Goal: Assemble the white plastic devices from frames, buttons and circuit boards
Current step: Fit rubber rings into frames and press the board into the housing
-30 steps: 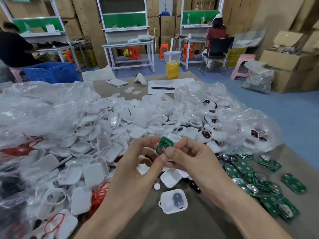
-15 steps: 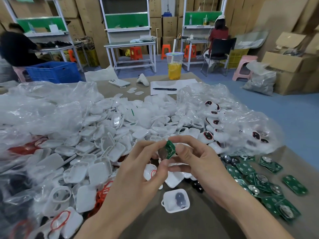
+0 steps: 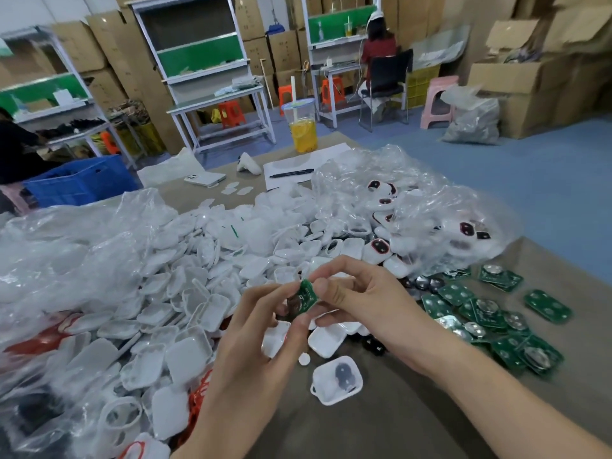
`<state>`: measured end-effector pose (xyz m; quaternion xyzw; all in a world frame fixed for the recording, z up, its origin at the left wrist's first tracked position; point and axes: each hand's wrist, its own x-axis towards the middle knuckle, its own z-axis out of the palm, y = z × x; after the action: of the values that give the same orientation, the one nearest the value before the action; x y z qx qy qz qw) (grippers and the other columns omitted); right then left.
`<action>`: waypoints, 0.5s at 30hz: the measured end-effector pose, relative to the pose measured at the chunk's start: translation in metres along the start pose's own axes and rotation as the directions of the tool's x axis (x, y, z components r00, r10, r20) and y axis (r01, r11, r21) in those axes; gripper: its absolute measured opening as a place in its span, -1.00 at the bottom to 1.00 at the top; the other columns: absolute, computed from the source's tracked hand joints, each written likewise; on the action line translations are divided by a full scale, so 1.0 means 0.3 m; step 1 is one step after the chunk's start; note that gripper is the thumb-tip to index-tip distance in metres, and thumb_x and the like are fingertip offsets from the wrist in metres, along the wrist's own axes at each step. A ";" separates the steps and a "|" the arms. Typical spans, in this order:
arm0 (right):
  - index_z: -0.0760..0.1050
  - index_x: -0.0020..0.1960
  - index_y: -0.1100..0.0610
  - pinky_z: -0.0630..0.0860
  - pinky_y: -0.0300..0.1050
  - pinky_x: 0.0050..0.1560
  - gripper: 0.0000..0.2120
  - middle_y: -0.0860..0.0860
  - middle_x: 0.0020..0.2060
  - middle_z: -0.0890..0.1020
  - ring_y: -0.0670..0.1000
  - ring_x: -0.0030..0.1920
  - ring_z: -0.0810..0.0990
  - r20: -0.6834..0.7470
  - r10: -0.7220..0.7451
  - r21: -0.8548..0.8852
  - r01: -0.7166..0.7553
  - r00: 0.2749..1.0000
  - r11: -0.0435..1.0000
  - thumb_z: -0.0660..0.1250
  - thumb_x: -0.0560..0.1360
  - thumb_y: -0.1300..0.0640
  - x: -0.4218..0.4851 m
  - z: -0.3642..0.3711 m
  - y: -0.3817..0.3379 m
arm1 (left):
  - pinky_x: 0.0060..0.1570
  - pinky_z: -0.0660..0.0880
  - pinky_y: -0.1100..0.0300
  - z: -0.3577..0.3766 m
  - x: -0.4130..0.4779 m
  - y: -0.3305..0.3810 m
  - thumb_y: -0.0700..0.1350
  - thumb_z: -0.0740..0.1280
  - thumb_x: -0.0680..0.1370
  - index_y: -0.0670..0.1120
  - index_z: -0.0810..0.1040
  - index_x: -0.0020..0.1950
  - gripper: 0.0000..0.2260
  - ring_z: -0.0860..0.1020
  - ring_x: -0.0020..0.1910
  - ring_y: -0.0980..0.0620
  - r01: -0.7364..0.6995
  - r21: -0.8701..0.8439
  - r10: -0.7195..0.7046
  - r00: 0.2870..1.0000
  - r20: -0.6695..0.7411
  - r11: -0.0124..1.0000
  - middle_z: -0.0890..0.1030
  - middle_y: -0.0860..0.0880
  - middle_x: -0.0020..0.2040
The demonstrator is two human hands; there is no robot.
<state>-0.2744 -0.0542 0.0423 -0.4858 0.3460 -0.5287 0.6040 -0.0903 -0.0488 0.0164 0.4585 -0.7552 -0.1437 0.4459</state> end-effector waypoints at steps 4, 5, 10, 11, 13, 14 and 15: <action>0.66 -0.12 0.02 0.66 -0.15 -0.08 -0.92 0.13 -0.16 0.73 0.11 -0.15 0.75 0.005 -0.005 0.004 0.005 1.000 1.000 0.47 0.42 0.04 0.001 -0.005 0.004 | 0.00 0.37 0.54 -0.003 -0.005 0.008 0.19 0.29 0.53 0.30 0.52 0.25 -0.72 0.56 0.06 0.23 -0.003 -0.012 0.003 1.000 -0.008 1.000 0.54 0.25 0.16; 0.66 -0.12 0.01 0.66 -0.14 -0.08 -0.93 0.14 -0.16 0.73 0.11 -0.15 0.75 0.005 -0.007 0.003 0.007 1.000 1.000 0.47 0.42 0.04 0.002 -0.005 0.005 | 0.00 0.38 0.52 -0.004 -0.006 0.010 0.19 0.29 0.54 0.31 0.52 0.25 -0.72 0.56 0.07 0.21 -0.001 -0.016 0.001 1.000 -0.007 1.000 0.54 0.24 0.16; 0.66 -0.16 -0.04 0.65 -0.14 -0.11 -0.98 0.15 -0.17 0.73 0.13 -0.15 0.74 0.000 -0.017 -0.019 0.017 1.000 1.000 0.46 0.43 0.03 0.003 -0.006 0.005 | 0.03 0.37 0.50 -0.002 -0.008 0.018 0.17 0.31 0.54 0.30 0.52 0.23 -0.75 0.56 0.08 0.19 -0.003 -0.015 0.003 1.000 -0.010 1.000 0.53 0.24 0.14; 0.66 -0.16 -0.04 0.65 -0.15 -0.12 -0.98 0.14 -0.19 0.73 0.11 -0.16 0.74 -0.001 -0.019 -0.024 0.019 1.000 1.000 0.45 0.43 0.03 0.004 -0.006 0.006 | 0.03 0.37 0.50 -0.001 -0.007 0.019 0.17 0.31 0.54 0.30 0.53 0.22 -0.75 0.56 0.08 0.20 -0.007 -0.014 0.006 1.000 -0.014 1.000 0.53 0.24 0.14; 0.66 -0.16 -0.04 0.63 -0.18 -0.16 -0.98 0.12 -0.24 0.71 0.10 -0.19 0.73 -0.006 -0.022 -0.028 0.022 1.000 0.999 0.45 0.43 0.03 0.003 -0.006 0.008 | 0.03 0.36 0.52 -0.001 -0.009 0.017 0.17 0.31 0.55 0.33 0.52 0.22 -0.76 0.56 0.08 0.21 -0.007 -0.010 0.007 1.000 -0.017 1.000 0.53 0.25 0.14; 0.66 -0.16 -0.04 0.62 -0.19 -0.17 -0.98 0.13 -0.26 0.70 0.10 -0.19 0.73 -0.007 -0.024 -0.027 0.024 1.000 0.999 0.45 0.43 0.03 0.003 -0.006 0.009 | 0.03 0.34 0.53 -0.001 -0.010 0.017 0.17 0.31 0.55 0.35 0.52 0.22 -0.76 0.56 0.08 0.23 -0.009 -0.005 0.009 1.000 -0.018 1.000 0.53 0.25 0.14; 0.66 -0.16 -0.04 0.62 -0.19 -0.18 -0.98 0.14 -0.26 0.70 0.10 -0.20 0.72 -0.008 -0.025 -0.025 0.025 1.000 0.999 0.45 0.43 0.03 0.003 -0.006 0.010 | 0.03 0.34 0.54 -0.002 -0.010 0.015 0.16 0.31 0.55 0.36 0.51 0.22 -0.76 0.56 0.08 0.23 -0.013 -0.001 0.013 1.000 -0.017 1.000 0.53 0.25 0.14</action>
<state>-0.2752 -0.0556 0.0391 -0.4955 0.3489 -0.5338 0.5898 -0.0919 -0.0437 0.0179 0.4547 -0.7543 -0.1372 0.4533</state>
